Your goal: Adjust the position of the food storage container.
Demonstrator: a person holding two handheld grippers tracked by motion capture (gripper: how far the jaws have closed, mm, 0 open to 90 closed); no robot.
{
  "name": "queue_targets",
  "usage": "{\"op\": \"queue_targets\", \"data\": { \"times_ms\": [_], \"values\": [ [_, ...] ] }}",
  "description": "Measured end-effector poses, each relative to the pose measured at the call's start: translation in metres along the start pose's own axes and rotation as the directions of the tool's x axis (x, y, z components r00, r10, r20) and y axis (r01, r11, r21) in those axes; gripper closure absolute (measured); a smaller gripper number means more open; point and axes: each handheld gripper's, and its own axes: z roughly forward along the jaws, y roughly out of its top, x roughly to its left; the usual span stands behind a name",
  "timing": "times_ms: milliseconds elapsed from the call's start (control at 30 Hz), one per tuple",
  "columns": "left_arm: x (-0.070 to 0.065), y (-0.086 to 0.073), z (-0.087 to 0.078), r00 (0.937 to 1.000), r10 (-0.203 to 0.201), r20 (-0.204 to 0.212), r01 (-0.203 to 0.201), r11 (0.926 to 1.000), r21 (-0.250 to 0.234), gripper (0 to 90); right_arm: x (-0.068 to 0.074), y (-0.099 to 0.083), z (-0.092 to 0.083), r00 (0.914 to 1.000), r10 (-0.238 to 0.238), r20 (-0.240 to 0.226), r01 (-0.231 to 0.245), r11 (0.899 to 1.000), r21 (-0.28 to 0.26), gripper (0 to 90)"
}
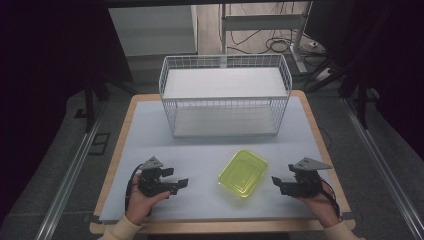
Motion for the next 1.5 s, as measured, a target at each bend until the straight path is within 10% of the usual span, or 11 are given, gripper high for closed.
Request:
{"op": "queue_targets", "data": {
  "times_ms": [600, 967, 1300, 1500],
  "values": [
    [-0.003, -0.001, -0.002, 0.9999, 0.014, -0.006, -0.015, 0.9998, -0.017, 18.5, -0.001, 0.004, -0.014, 0.9996, -0.021, -0.02, 0.021, 1.0, 0.011, 39.3],
    [-0.008, 0.007, 0.01, 0.9984, 0.052, 0.024, -0.052, 0.9987, 0.003, 18.6, 0.008, 0.0, -0.026, 0.9925, -0.099, -0.072, 0.101, 0.995, 0.027, 84.4],
    [-0.009, 0.008, 0.012, 0.9979, 0.061, 0.021, -0.061, 0.9981, 0.01, 18.6, 0.022, 0.001, -0.027, 0.9747, -0.162, -0.154, 0.17, 0.985, 0.039, 89.3],
    [-0.01, 0.007, 0.012, 0.9978, 0.062, 0.026, -0.062, 0.9979, 0.017, 18.5, 0.041, 0.001, -0.018, 0.9456, -0.227, -0.233, 0.247, 0.967, 0.061, 89.3]
  ]
}}
